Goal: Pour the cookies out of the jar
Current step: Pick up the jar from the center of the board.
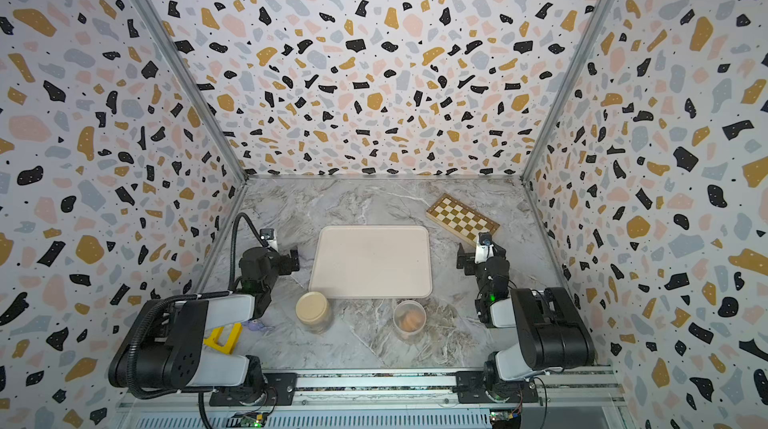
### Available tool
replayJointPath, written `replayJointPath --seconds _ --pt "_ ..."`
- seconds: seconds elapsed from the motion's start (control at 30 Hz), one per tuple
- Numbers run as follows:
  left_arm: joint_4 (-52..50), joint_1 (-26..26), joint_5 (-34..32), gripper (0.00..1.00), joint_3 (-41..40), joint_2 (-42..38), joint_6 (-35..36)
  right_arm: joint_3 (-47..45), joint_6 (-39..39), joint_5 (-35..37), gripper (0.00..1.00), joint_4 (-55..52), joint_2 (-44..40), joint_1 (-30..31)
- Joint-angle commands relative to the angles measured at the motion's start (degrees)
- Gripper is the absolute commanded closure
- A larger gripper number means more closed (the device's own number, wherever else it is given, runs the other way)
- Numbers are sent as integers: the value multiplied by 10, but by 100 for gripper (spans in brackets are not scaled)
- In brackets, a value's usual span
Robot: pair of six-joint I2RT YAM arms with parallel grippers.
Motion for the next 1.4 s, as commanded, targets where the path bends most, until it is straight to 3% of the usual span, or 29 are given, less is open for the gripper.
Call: replayJointPath --seconds 0.0,0.2,0.67,0.73,0.8,0.87,0.93,0.97,1.03,1.1,1.23,1.3,1.37 --pt "21 -6 -11 1 9 -1 9 9 -6 -7 1 11 -3 1" --pt "18 -6 -12 1 9 -1 9 4 6 -60 1 18 -6 -27" --pt "16 -6 -10 1 11 -1 9 1 4 -60 1 21 -8 -28" --pt "8 -6 -34 1 17 -15 2 36 10 -36 1 -38 -31 -26" --pt "-225 -2 -85 1 123 -67 -29 158 51 21 1 -290 -93 -22" --pt "-326 4 -175 1 211 -111 -78 306 147 88 1 -545 -120 -18" --pt "-448 13 -170 1 295 -152 -161 379 230 111 1 -668 -128 -17" --pt "-513 13 -134 1 340 -165 -192 401 336 108 0 -739 -124 -29" --pt "-615 1 -53 4 405 -176 -248 402 322 -184 0 -750 -113 -88" --pt "-676 -26 -20 4 430 -201 -287 419 329 -150 0 -822 -131 -51" --pt "-766 -104 3 6 413 -290 -308 466 328 136 1 -951 -220 160" --pt "-819 -143 1 7 406 -324 -303 419 352 110 1 -930 -271 161" --pt "-865 -173 10 8 391 -349 -303 389 342 -42 1 -912 -286 93"
